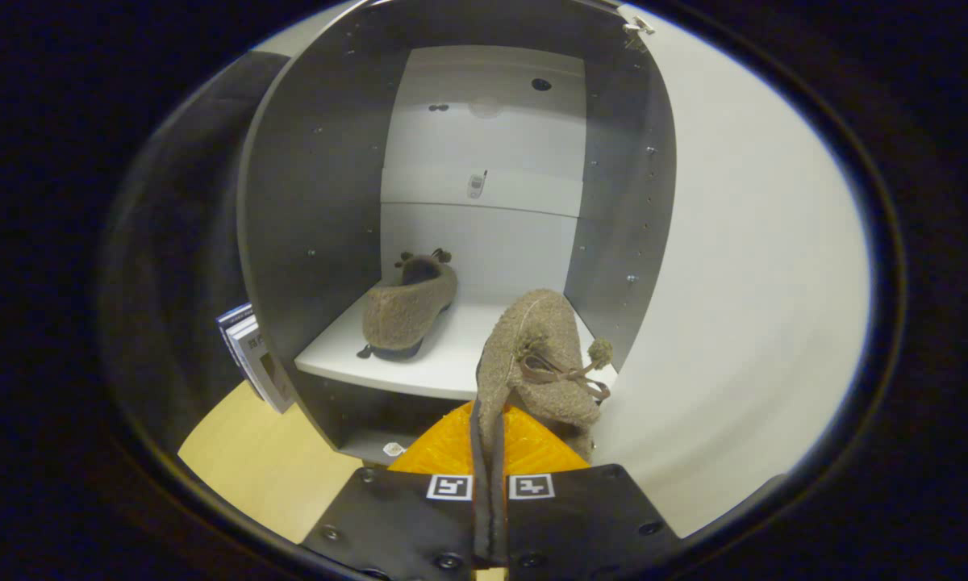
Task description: Open the shoe cabinet door, grab the shoes and put them into the shoe cabinet, then close the shoe cabinet door.
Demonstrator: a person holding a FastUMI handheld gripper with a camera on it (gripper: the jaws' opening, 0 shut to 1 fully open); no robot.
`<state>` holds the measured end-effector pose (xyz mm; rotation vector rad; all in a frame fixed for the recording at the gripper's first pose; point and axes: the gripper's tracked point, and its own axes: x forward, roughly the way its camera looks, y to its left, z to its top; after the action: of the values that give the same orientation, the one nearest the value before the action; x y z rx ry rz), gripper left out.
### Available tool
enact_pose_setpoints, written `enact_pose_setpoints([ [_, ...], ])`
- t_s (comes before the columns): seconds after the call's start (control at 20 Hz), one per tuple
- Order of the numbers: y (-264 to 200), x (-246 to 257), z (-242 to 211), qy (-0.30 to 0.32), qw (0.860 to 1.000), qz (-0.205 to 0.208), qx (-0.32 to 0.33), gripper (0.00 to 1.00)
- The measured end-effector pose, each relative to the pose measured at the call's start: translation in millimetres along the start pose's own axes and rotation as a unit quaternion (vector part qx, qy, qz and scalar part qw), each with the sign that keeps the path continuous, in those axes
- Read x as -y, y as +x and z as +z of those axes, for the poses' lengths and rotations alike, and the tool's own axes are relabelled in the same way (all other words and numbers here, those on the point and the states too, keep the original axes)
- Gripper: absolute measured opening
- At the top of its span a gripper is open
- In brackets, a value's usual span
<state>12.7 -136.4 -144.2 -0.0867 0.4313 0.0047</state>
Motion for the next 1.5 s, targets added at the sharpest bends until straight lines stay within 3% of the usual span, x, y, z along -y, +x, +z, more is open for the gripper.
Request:
enact_pose_setpoints([
  [0.45,56,-1,45,0.024,1.000,-0.008,0.017,0.02],
  [0.95,125,8,83,-0.001,0.999,-0.030,0.033,0.02],
  [1.5,170,-23,77,-0.050,0.999,0.013,0.017,0.02],
])
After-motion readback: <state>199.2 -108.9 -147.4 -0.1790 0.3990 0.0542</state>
